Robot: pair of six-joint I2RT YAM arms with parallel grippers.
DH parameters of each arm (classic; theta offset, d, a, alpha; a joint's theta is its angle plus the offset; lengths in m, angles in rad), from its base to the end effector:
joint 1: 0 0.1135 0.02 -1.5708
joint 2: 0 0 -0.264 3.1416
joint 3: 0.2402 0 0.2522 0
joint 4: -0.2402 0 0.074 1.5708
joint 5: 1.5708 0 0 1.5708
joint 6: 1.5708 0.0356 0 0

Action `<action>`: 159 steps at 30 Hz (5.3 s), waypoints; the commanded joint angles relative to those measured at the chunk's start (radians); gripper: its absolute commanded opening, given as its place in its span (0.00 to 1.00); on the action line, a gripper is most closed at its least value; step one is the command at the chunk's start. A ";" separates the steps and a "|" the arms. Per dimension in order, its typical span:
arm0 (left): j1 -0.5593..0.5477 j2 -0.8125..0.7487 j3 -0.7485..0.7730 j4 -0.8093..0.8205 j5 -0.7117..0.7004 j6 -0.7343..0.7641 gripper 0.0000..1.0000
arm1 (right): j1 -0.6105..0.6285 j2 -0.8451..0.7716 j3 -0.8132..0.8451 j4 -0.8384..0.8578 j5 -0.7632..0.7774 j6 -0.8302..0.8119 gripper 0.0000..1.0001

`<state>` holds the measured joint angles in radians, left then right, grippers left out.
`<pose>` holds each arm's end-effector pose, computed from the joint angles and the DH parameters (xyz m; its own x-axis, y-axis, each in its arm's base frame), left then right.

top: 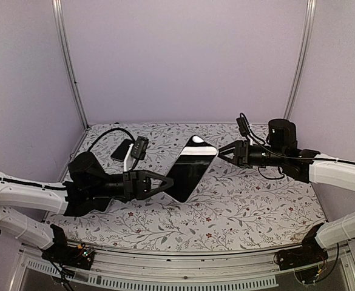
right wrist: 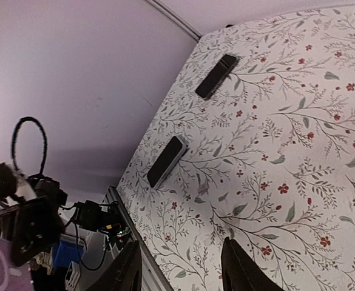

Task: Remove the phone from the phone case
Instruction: Remove the top right corner of the phone case from the phone, then remove the top left corner of the phone case from the phone.

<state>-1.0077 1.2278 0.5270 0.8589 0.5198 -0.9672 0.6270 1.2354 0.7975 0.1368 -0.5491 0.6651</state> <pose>0.1242 -0.2299 0.2665 -0.7721 -0.1155 -0.6249 0.6344 -0.0821 -0.7686 0.2159 0.1794 0.2823 -0.7469 0.1089 -0.6559 -0.5632 0.4208 0.7112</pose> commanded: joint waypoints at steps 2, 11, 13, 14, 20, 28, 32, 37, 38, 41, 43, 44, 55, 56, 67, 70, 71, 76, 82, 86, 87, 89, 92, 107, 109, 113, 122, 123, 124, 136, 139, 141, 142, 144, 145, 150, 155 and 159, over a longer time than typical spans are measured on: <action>-0.049 -0.077 0.044 0.322 0.145 0.041 0.00 | -0.046 0.048 -0.029 -0.051 0.058 -0.005 0.47; -0.033 -0.082 0.041 0.212 0.085 0.071 0.00 | 0.042 -0.023 0.018 -0.070 0.052 -0.082 0.59; -0.021 -0.080 0.039 0.206 0.091 0.068 0.00 | 0.063 -0.064 0.017 -0.061 0.054 -0.106 0.62; -0.014 -0.080 0.037 0.204 0.093 0.066 0.00 | 0.066 -0.098 0.008 -0.044 0.052 -0.111 0.64; 0.032 -0.063 0.027 0.195 0.115 0.045 0.00 | 0.084 -0.240 -0.008 0.006 0.027 -0.130 0.73; 0.050 -0.009 0.033 0.217 0.146 0.022 0.00 | 0.153 -0.288 0.053 0.037 0.020 -0.134 0.80; 0.051 0.012 0.034 0.234 0.151 0.012 0.00 | 0.181 -0.265 0.082 0.045 0.019 -0.134 0.80; 0.051 0.025 0.030 0.251 0.151 0.000 0.00 | 0.195 -0.245 0.094 0.056 0.015 -0.133 0.80; 0.051 0.027 0.029 0.255 0.150 -0.001 0.00 | 0.196 -0.243 0.094 0.057 0.017 -0.134 0.80; 0.051 0.026 0.029 0.258 0.152 -0.004 0.00 | 0.197 -0.237 0.087 0.055 0.023 -0.135 0.80; 0.050 0.025 0.028 0.261 0.153 -0.004 0.00 | 0.197 -0.235 0.081 0.055 0.031 -0.132 0.80; 0.050 0.027 0.029 0.260 0.155 -0.004 0.00 | 0.197 -0.235 0.079 0.055 0.032 -0.131 0.80; 0.050 0.035 0.032 0.261 0.160 -0.003 0.00 | 0.197 -0.232 0.071 0.035 0.026 -0.129 0.79; 0.050 0.036 0.032 0.258 0.159 -0.001 0.00 | 0.196 -0.232 0.071 0.035 0.024 -0.128 0.79; 0.047 0.037 0.035 0.276 0.181 -0.001 0.00 | 0.197 -0.209 0.080 -0.002 0.055 -0.127 0.79; 0.044 0.025 0.038 0.279 0.202 0.007 0.00 | 0.197 -0.194 0.092 -0.062 0.112 -0.127 0.79; 0.042 0.020 0.038 0.279 0.210 0.012 0.00 | 0.197 -0.187 0.096 -0.080 0.126 -0.128 0.78; 0.025 -0.031 0.068 0.205 0.245 0.071 0.00 | 0.192 -0.148 0.100 -0.135 0.134 -0.126 0.77; -0.007 -0.084 0.132 0.038 0.266 0.169 0.00 | 0.167 -0.135 0.087 -0.135 0.059 -0.111 0.75; -0.020 -0.101 0.160 -0.037 0.279 0.203 0.00 | 0.163 -0.124 0.097 -0.172 0.012 -0.122 0.74; -0.021 -0.102 0.165 -0.042 0.288 0.207 0.00 | 0.162 -0.120 0.101 -0.184 0.002 -0.131 0.74; -0.027 -0.099 0.178 -0.047 0.302 0.209 0.00 | 0.162 -0.111 0.115 -0.213 -0.010 -0.147 0.73; -0.035 -0.093 0.200 -0.084 0.309 0.224 0.00 | 0.163 -0.099 0.133 -0.254 -0.022 -0.184 0.73; -0.056 -0.058 0.311 -0.277 0.426 0.310 0.00 | 0.163 -0.067 0.161 -0.381 -0.052 -0.288 0.67; -0.069 -0.050 0.336 -0.319 0.437 0.334 0.00 | 0.160 -0.044 0.160 -0.394 -0.042 -0.280 0.63; -0.097 -0.032 0.390 -0.411 0.450 0.391 0.00 | 0.152 0.011 0.157 -0.390 -0.071 -0.257 0.57; -0.127 -0.027 0.484 -0.635 0.440 0.527 0.00 | 0.100 0.085 0.147 -0.409 -0.184 -0.239 0.53; -0.127 -0.025 0.491 -0.664 0.432 0.540 0.00 | 0.100 0.096 0.152 -0.424 -0.191 -0.248 0.53; -0.128 -0.026 0.497 -0.681 0.420 0.554 0.00 | 0.100 0.103 0.157 -0.436 -0.196 -0.252 0.52; -0.126 -0.043 0.480 -0.663 0.417 0.566 0.00 | 0.010 0.062 0.043 -0.318 -0.358 -0.176 0.52; -0.128 -0.044 0.487 -0.664 0.419 0.569 0.00 | -0.001 0.071 0.023 -0.279 -0.398 -0.153 0.52; -0.127 -0.044 0.491 -0.666 0.419 0.571 0.00 | -0.006 0.076 0.016 -0.271 -0.403 -0.136 0.52; -0.128 -0.045 0.492 -0.666 0.420 0.573 0.00 | -0.007 0.081 0.015 -0.273 -0.401 -0.135 0.52; -0.127 -0.045 0.492 -0.666 0.419 0.577 0.00 | -0.013 0.085 0.010 -0.270 -0.405 -0.131 0.52; -0.129 -0.045 0.490 -0.664 0.420 0.578 0.00 | -0.017 0.088 0.007 -0.265 -0.411 -0.128 0.53; -0.138 -0.042 0.492 -0.670 0.419 0.582 0.00 | -0.053 0.108 -0.021 -0.202 -0.463 -0.071 0.54; -0.143 -0.040 0.492 -0.678 0.407 0.595 0.00 | -0.054 0.139 -0.001 -0.211 -0.467 -0.072 0.56; -0.131 -0.044 0.469 -0.667 0.379 0.592 0.00 | -0.054 0.135 0.025 -0.250 -0.434 -0.099 0.56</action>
<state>-1.1481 1.2064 0.9981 0.0780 0.8764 -0.4164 0.5705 1.3849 0.7971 -0.0780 -1.0294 0.5846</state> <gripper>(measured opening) 0.093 0.554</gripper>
